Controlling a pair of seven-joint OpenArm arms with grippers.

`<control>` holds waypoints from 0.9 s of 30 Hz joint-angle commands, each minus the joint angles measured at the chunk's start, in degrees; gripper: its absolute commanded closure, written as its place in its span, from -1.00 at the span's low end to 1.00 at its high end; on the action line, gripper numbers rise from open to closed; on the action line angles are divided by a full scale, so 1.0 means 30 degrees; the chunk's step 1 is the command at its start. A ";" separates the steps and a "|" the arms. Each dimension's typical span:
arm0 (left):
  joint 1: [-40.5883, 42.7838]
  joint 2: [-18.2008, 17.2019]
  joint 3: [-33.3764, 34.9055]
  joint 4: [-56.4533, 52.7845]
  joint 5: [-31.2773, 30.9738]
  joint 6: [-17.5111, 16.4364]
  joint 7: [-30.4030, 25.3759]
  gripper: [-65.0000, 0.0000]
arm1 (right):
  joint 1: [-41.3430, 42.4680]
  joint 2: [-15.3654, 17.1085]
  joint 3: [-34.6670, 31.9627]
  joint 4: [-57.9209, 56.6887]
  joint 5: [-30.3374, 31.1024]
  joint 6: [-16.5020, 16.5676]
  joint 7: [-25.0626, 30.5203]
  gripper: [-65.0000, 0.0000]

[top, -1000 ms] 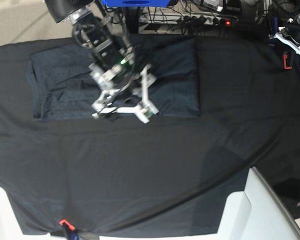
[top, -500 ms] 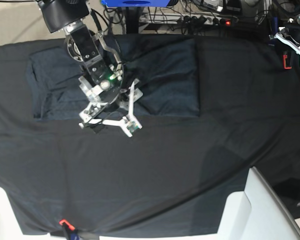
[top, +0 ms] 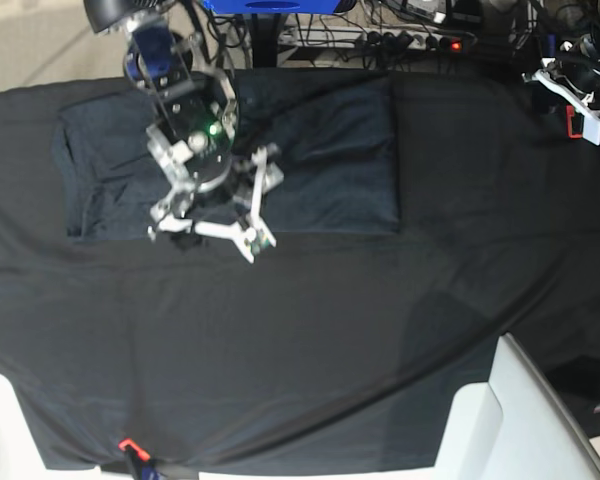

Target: Fold the T-shirt properly

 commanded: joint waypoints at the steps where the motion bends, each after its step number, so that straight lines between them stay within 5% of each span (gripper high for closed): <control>1: 0.0110 -0.0287 -0.0167 0.0235 -0.0159 -0.0050 -0.0223 1.00 | 0.0229 -0.0163 0.0000 0.0320 -0.0109 -0.0134 0.0511 -0.52; 12: -0.0300 -0.0287 -0.0079 0.0177 -0.0159 -0.0050 -0.0223 1.00 | -0.3053 -0.0163 -0.0088 0.4539 -0.0109 -0.0134 0.0453 -0.51; 17: -0.0329 -0.0346 -0.0108 0.0177 -0.0159 -0.0050 -0.0223 1.00 | -0.4254 0.0072 -0.1671 0.4715 -0.0109 -0.0134 -0.0397 -0.12; 21: -0.0535 -0.0346 -0.0108 0.0147 -0.0159 -0.0050 -0.0223 1.00 | -0.4284 0.0277 -0.2667 0.3777 0.0331 -0.0134 -0.0690 -0.11; 27: -0.0916 -0.0258 -0.0079 -0.0204 0.2683 -0.0050 -0.0223 1.00 | -0.4254 0.0277 -0.2667 0.3338 0.2558 -0.0192 -0.0661 -0.11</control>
